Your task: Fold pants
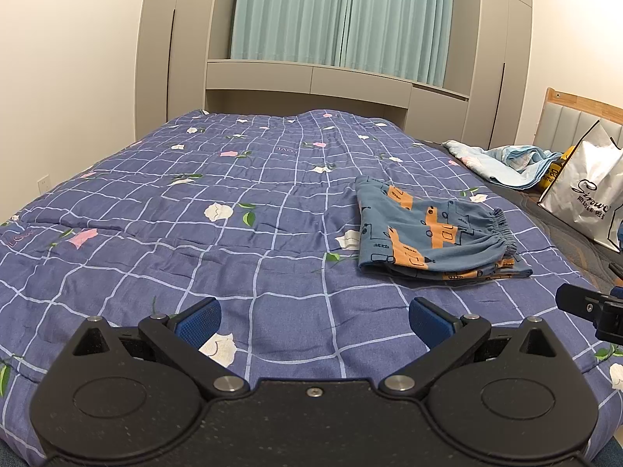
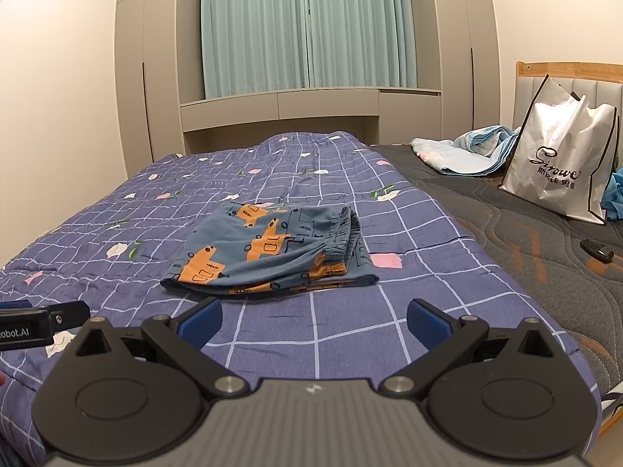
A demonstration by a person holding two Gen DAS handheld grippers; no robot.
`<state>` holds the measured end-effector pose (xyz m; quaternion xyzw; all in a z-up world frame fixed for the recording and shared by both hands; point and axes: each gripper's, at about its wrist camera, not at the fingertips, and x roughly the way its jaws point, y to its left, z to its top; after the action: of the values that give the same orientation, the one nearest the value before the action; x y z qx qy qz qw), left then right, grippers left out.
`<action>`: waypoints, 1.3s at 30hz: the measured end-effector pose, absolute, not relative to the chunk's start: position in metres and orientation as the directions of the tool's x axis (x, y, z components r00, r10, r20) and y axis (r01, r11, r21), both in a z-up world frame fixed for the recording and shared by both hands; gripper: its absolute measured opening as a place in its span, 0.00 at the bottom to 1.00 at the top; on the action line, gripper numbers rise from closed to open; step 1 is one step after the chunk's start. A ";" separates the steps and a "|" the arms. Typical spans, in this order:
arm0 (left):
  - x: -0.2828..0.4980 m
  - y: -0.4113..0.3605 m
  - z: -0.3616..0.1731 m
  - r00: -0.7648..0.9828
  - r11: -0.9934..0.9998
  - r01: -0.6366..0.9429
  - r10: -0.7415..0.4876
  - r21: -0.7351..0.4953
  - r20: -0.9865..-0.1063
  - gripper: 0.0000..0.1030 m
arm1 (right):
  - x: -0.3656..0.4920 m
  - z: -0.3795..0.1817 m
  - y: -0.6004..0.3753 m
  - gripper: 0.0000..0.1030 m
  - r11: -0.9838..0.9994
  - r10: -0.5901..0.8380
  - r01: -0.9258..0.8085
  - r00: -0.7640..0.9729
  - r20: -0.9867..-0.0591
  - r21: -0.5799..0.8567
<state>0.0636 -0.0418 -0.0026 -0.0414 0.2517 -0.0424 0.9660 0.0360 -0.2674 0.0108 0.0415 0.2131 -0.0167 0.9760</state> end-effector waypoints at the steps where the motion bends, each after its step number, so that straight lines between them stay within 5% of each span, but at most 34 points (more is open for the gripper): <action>1: 0.064 -0.042 -0.003 0.870 0.993 0.061 -0.103 -0.102 -0.483 0.99 | 0.036 0.011 -0.267 1.00 0.996 -0.015 0.051 0.909 -0.417 0.074; 39: 0.064 -0.043 -0.005 0.848 0.995 0.041 -0.081 -0.088 -0.524 0.99 | 0.034 0.004 -0.265 1.00 0.996 -0.010 0.045 0.904 -0.427 0.072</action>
<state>0.0638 -0.0425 -0.0048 -0.0367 0.2742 -0.0320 0.9605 0.0337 -0.2648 0.0039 0.0401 0.2183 -0.0139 0.9750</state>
